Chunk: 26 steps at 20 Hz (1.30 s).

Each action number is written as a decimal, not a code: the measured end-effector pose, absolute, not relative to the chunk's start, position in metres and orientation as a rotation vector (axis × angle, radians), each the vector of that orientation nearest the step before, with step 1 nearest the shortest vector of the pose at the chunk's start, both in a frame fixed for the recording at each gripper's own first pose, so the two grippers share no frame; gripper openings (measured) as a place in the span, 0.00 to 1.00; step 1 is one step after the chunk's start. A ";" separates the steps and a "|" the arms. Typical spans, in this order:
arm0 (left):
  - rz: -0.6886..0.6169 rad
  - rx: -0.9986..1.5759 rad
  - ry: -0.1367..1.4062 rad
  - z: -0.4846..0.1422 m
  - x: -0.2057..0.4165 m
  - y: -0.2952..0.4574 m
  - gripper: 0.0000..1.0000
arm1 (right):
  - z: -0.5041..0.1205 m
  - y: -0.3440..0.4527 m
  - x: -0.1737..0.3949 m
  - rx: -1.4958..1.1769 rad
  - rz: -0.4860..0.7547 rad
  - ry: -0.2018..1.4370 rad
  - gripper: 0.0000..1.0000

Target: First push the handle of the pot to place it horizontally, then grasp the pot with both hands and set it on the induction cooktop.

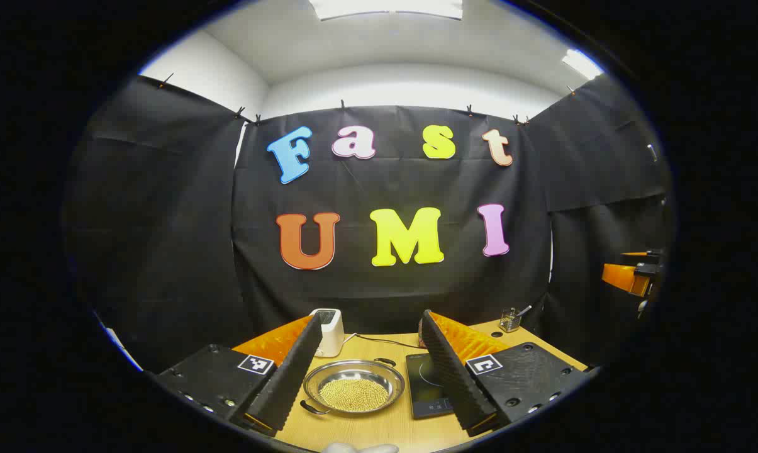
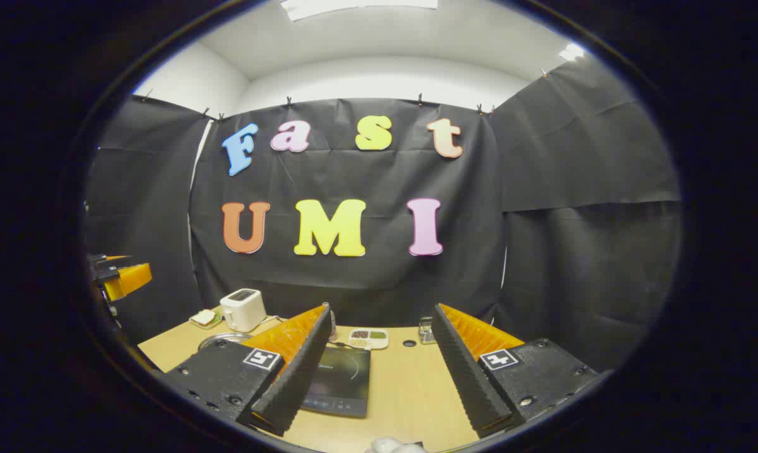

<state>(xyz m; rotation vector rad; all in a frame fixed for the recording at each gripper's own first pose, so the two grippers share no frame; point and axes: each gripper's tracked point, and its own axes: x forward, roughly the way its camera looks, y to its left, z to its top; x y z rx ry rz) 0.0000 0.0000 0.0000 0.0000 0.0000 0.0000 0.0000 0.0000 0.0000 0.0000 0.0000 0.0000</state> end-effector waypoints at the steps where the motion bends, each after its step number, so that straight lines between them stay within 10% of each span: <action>1: -0.002 0.001 0.001 0.000 -0.001 0.002 0.95 | 0.000 0.001 0.000 -0.001 0.003 -0.003 0.99; 21: 0.044 0.006 0.039 -0.014 0.004 0.036 0.94 | -0.001 0.035 0.019 -0.021 0.070 0.017 0.99; 26: -0.116 -0.011 0.081 -0.026 0.001 0.005 0.62 | -0.001 0.039 0.015 -0.022 0.071 0.015 0.99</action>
